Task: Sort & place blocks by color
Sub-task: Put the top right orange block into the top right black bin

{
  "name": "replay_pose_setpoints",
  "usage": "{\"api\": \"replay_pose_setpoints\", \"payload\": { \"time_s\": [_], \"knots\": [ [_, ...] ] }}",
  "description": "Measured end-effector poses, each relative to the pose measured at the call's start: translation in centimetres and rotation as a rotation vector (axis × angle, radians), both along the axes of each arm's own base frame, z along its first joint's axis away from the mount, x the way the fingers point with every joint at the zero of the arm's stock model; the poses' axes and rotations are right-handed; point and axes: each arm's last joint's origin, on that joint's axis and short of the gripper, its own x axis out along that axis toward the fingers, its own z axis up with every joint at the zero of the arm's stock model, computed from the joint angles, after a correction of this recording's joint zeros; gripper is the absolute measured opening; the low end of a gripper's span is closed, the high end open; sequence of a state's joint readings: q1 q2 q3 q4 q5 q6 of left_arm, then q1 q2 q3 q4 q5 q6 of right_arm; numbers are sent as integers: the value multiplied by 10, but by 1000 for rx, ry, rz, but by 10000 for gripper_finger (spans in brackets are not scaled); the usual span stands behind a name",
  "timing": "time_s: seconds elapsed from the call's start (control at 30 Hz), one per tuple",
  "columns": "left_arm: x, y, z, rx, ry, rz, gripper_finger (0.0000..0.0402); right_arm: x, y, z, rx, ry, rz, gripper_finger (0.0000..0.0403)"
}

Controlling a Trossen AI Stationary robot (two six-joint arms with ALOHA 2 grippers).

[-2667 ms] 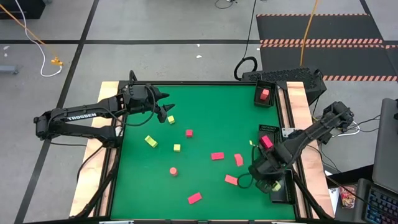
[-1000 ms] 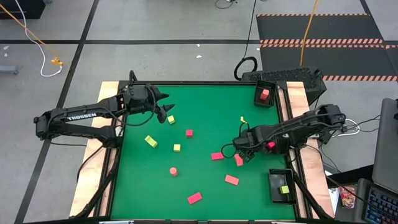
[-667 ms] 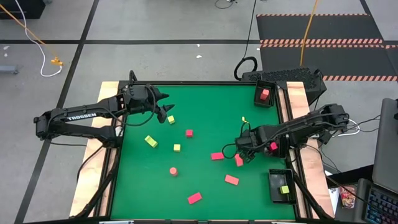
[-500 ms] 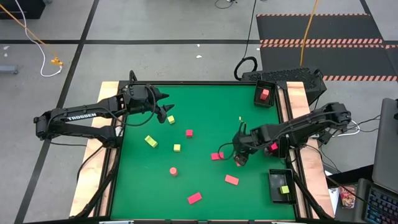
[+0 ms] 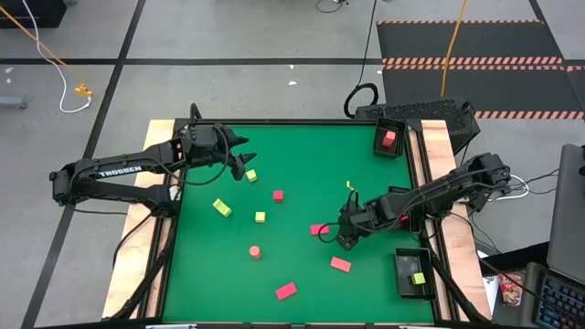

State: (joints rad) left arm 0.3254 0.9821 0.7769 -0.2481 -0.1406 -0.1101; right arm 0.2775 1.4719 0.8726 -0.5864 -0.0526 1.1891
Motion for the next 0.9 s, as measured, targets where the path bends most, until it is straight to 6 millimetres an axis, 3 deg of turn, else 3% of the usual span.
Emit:
{"api": "replay_pose_setpoints", "payload": {
  "time_s": [0.53, 0.63, 0.77, 0.9],
  "knots": [
    [0, 0, 1, 3, -6, 1, 273, 5, 0, -26, -42, 126, -76, 235],
    [0, 0, 1, 3, -6, 0, 273, 2, 0, -26, -31, 154, -68, 209],
    [0, 0, 1, 4, -6, 0, 273, 0, 0, -25, -31, 157, -31, 124],
    [0, 0, 1, 6, -10, 0, 273, 3, -1, -24, -45, 128, 60, 120]
  ]
}}
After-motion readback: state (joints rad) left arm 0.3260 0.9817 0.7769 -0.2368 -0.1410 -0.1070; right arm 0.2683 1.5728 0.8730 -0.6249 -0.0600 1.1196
